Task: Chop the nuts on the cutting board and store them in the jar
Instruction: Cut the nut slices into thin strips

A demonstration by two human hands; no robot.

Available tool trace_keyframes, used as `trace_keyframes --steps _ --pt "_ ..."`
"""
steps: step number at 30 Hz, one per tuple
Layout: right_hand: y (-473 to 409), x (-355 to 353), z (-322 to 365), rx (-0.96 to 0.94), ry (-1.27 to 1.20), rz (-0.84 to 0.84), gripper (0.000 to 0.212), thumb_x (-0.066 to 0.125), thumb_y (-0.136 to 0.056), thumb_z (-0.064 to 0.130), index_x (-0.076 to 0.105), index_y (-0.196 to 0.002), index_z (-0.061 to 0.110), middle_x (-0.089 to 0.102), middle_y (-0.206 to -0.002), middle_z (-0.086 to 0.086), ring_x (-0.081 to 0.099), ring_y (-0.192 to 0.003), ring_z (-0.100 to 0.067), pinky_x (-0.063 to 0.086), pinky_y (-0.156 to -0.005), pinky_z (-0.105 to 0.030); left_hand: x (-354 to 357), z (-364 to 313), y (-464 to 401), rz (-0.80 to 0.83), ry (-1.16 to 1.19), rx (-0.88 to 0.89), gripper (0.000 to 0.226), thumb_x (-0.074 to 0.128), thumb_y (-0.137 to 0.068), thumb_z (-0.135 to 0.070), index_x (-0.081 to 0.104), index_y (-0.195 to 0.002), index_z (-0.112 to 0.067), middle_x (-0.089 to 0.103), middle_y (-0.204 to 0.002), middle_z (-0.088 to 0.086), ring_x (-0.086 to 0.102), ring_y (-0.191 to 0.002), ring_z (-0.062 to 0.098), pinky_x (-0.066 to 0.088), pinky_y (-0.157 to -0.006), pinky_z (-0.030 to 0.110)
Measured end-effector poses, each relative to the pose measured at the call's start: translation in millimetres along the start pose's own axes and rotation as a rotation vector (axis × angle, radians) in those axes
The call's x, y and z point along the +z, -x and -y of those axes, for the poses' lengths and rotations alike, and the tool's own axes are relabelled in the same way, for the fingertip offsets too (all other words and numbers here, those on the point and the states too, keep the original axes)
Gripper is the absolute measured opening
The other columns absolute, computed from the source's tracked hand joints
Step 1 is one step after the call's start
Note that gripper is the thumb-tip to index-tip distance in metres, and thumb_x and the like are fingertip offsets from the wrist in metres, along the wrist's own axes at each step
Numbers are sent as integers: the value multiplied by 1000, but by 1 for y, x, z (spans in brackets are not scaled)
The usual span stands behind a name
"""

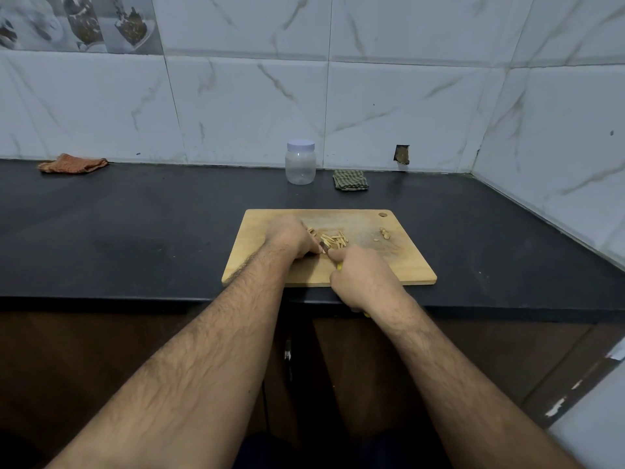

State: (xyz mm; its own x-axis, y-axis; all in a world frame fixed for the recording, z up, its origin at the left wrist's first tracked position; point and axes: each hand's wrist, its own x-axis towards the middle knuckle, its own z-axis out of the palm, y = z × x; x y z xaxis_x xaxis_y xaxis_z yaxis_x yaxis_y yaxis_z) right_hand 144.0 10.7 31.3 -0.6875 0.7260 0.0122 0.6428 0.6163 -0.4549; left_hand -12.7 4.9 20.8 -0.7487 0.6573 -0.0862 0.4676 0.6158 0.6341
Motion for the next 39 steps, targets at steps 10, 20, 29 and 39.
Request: trace_keyframes --steps 10,20,29,39 --pt "15 5 -10 -15 57 -26 60 52 -91 7 47 -145 33 56 -140 -2 54 -122 -22 51 -96 -33 -2 -2 4 6 -7 -14 25 83 -77 -29 75 -93 -12 63 -71 -1 56 -65 13 43 -55 25" --pt "10 4 -7 4 17 -53 61 51 -90 6 47 -145 33 59 -134 -1 56 -117 -21 52 -93 -33 -1 -1 7 -4 14 5 20 81 -78 -26 75 -90 -11 63 -70 0 55 -63 14 42 -54 24" --pt "8 4 -8 -48 5 -110 56 50 -92 15 48 -145 31 58 -138 1 53 -123 -20 48 -96 -32 -1 4 6 16 65 69 10 77 -83 -19 75 -86 -10 67 -79 2 56 -71 15 50 -69 29" --pt "1 -3 -12 -24 84 -45 55 48 -90 12 52 -141 32 61 -134 -1 56 -118 -21 49 -91 -32 -3 22 3 -167 122 98 15 61 -89 -16 74 -86 -10 70 -82 0 61 -77 18 44 -63 25"
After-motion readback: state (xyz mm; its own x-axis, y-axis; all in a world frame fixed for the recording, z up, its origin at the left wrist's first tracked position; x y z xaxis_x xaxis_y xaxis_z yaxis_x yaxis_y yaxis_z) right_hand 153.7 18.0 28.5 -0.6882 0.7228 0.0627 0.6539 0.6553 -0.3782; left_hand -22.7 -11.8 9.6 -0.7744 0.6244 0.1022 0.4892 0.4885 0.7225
